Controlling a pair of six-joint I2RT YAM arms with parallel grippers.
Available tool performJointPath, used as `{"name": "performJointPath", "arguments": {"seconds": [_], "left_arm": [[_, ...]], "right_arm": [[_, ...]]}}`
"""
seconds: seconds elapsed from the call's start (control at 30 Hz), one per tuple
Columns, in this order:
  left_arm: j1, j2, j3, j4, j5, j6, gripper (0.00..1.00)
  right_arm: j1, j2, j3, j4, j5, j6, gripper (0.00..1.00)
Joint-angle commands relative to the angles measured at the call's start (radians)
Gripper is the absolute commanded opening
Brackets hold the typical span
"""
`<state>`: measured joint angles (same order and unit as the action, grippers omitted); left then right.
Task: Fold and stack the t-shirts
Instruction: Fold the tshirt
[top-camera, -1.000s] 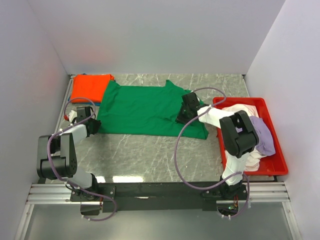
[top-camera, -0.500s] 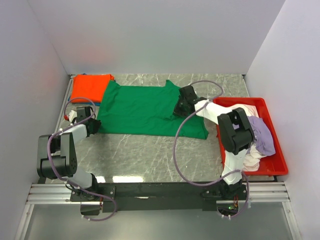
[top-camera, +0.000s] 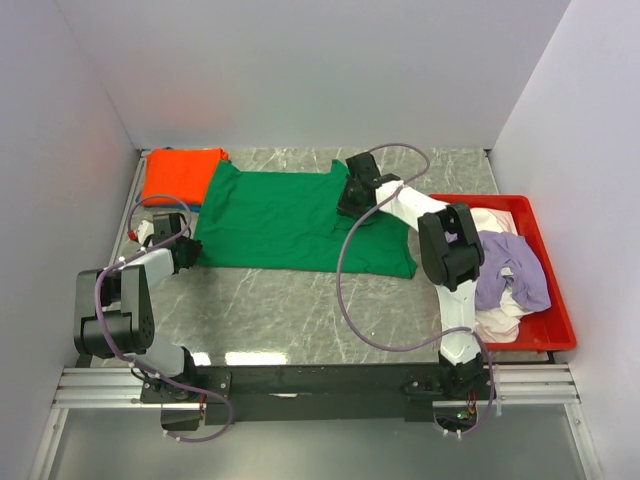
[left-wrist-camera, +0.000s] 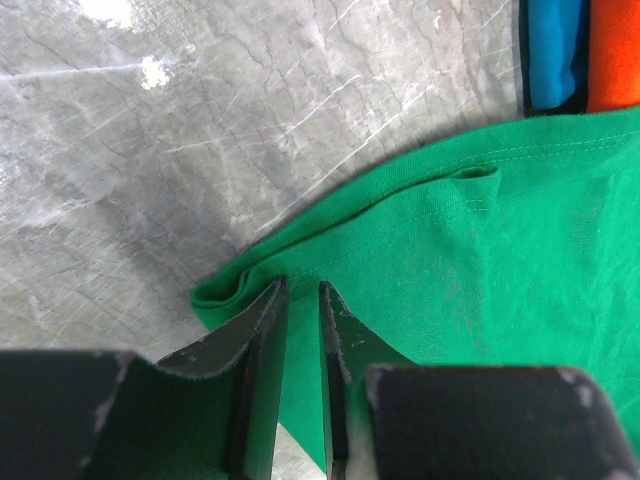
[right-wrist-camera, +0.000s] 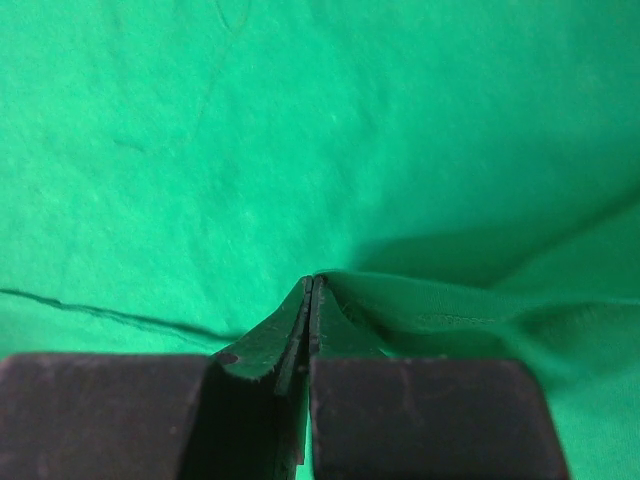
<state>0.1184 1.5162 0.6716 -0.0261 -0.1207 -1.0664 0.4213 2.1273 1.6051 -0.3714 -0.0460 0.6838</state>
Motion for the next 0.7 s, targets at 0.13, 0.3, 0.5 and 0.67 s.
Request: {"name": "performJointPath", "arguments": {"seconds": [0.13, 0.3, 0.5, 0.67], "left_arm": [[0.003, 0.010, -0.004, 0.020, 0.007, 0.014, 0.24], [0.004, 0.009, -0.003, 0.018, 0.006, 0.016, 0.24], [0.003, 0.009, -0.006, 0.018, 0.007, 0.016, 0.24], [0.004, -0.001, -0.014, 0.020, 0.007, 0.014, 0.24]], "right_arm": [[0.007, 0.086, 0.156, -0.066, -0.005, -0.050, 0.00], [0.010, 0.132, 0.236, -0.104, -0.015, -0.078, 0.10], [0.011, 0.120, 0.254, -0.100, -0.029, -0.122, 0.46], [0.010, 0.040, 0.233, -0.097, 0.006, -0.150, 0.53]]}}
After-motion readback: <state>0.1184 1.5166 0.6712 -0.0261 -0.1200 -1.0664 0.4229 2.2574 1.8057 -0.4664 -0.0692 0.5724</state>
